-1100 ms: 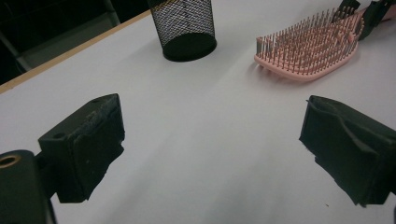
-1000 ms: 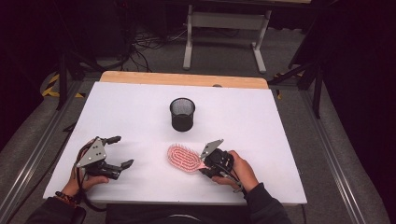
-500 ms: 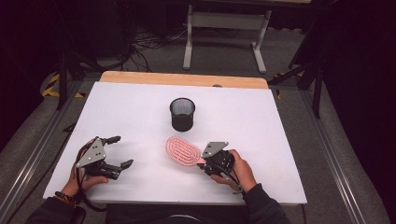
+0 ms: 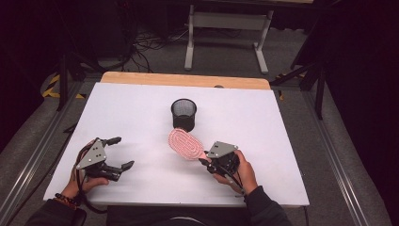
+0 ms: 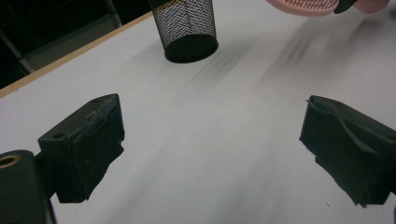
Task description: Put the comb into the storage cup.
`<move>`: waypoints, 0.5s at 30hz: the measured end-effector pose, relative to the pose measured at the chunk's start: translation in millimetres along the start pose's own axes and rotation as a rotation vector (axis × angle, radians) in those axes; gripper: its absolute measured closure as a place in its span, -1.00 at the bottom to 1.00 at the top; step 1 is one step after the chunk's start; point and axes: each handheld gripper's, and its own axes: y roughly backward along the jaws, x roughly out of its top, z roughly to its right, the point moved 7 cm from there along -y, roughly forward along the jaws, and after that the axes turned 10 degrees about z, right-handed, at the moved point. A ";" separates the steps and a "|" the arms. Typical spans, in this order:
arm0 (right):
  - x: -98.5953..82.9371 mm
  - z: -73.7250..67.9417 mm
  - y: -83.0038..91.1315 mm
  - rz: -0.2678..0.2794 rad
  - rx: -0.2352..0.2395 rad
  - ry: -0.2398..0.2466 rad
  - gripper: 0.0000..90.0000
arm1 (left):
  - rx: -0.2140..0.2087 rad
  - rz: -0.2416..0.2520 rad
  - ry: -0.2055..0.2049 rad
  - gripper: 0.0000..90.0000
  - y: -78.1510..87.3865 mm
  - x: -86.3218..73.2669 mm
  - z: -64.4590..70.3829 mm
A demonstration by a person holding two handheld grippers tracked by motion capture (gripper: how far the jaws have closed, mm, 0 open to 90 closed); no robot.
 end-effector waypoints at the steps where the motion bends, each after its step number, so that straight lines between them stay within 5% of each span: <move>1: 0.6 0.2 0.2 0.007 -0.001 0.001 0.54 | -0.001 0.000 0.000 -0.84 0.0 -0.1 0.0; 15: 6.0 1.1 5.1 0.073 -0.024 0.004 0.54 | 0.012 -0.004 0.000 -0.85 -0.1 -0.2 -1.3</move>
